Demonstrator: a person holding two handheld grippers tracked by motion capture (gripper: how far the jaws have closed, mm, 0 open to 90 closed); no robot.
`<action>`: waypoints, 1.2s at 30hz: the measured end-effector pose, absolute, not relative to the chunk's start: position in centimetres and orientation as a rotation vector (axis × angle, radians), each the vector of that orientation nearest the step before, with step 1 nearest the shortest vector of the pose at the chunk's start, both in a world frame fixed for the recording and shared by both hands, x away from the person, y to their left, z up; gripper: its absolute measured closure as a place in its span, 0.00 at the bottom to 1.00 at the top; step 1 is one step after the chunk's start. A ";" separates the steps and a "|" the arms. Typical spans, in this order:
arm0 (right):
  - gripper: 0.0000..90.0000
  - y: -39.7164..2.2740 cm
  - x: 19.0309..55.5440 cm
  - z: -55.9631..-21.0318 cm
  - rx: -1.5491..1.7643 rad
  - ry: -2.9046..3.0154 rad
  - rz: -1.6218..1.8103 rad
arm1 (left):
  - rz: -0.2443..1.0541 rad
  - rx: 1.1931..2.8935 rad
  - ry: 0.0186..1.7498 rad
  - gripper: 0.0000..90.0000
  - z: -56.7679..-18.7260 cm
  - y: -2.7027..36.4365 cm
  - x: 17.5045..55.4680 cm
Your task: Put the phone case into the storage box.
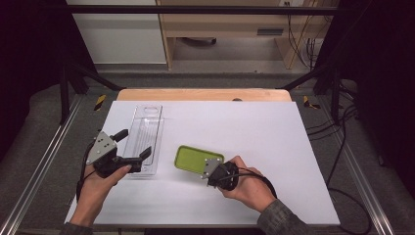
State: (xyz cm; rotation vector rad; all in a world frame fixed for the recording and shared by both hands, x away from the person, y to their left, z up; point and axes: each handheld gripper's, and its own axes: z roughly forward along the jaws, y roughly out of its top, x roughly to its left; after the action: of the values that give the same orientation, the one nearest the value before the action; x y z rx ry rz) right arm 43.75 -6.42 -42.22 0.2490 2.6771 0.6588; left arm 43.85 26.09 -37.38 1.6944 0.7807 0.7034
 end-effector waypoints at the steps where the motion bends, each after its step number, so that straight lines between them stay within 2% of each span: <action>1: 0.98 -6.4 43.7 -42.2 0.249 2.677 0.659 | 0.700 1.703 0.778 0.03 -37.3 26.0 44.0; 16: 0.98 -6.1 43.5 -41.8 0.240 2.665 0.661 | 0.701 1.874 0.720 0.03 -36.0 23.6 46.4; 36: 0.98 -6.0 43.4 -41.3 0.223 2.656 0.668 | 0.720 1.963 0.691 0.03 -35.9 22.0 47.6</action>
State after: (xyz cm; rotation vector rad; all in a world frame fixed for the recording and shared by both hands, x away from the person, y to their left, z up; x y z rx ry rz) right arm 43.37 -5.97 -41.28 0.2230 2.6556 0.6684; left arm 47.60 21.96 -35.91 1.9634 0.6909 0.7201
